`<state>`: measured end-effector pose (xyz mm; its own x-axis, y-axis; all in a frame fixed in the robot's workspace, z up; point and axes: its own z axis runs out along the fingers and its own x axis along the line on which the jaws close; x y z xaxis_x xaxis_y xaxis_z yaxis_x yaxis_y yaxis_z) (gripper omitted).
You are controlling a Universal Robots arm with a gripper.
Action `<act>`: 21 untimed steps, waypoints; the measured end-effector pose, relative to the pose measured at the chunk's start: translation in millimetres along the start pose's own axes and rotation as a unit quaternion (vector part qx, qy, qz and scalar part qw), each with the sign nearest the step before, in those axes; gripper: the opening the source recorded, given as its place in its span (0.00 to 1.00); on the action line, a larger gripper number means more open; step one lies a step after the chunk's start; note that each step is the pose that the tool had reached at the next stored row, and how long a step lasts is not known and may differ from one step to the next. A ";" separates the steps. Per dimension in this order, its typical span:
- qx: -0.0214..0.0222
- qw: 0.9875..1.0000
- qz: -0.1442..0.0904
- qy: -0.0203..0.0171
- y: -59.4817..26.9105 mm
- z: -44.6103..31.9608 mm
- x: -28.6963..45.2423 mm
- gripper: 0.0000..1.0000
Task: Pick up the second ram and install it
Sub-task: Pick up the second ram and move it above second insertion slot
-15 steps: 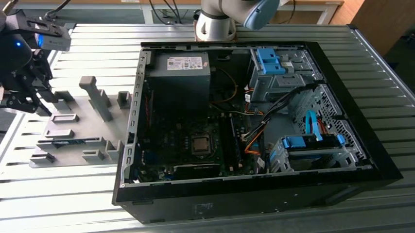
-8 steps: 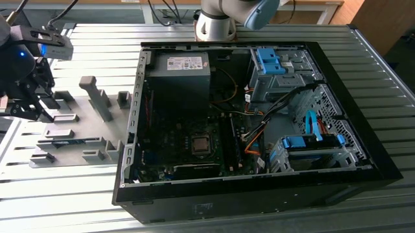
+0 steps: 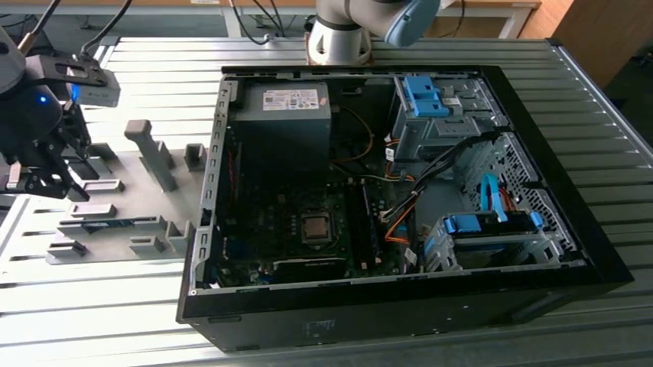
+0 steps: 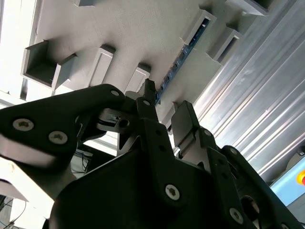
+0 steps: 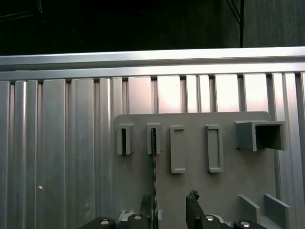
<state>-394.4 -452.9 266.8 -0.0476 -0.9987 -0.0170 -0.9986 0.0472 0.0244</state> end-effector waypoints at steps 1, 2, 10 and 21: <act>0.000 1.000 0.000 0.000 0.0 0.0 0.0 0.42; 0.000 1.000 0.000 0.000 0.0 0.0 0.1 0.42; 0.000 1.000 0.000 0.000 -0.1 0.2 0.1 0.33; 0.001 1.000 0.000 0.000 0.1 1.3 0.2 0.33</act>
<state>-394.5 -453.1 265.5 -0.0474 -0.9987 -0.0170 -0.9986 0.0470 0.0228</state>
